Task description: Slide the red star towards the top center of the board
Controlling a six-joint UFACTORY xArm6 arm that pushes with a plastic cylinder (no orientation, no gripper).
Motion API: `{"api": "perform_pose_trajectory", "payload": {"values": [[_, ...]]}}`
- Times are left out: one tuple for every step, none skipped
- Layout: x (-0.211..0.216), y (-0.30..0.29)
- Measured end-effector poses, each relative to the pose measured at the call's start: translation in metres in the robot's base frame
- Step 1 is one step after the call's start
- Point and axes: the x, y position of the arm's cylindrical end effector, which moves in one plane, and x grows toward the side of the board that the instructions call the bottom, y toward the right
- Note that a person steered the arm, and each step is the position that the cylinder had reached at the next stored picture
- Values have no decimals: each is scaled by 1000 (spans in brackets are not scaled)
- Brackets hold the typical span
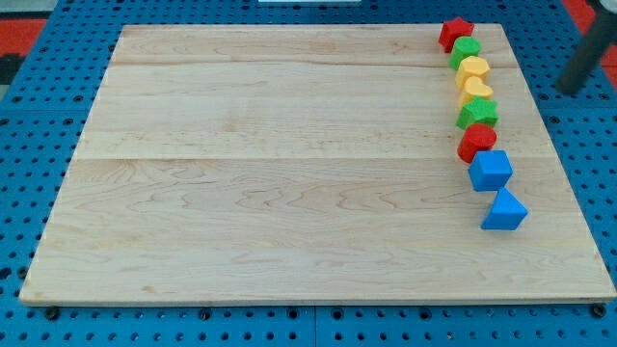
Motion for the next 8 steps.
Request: {"api": "perform_pose_trajectory", "payload": {"values": [[-69, -4], [-94, -32], [-95, -68], [-95, -107], [-91, -133], [-79, -129], [-70, -113], [-66, -119]]}}
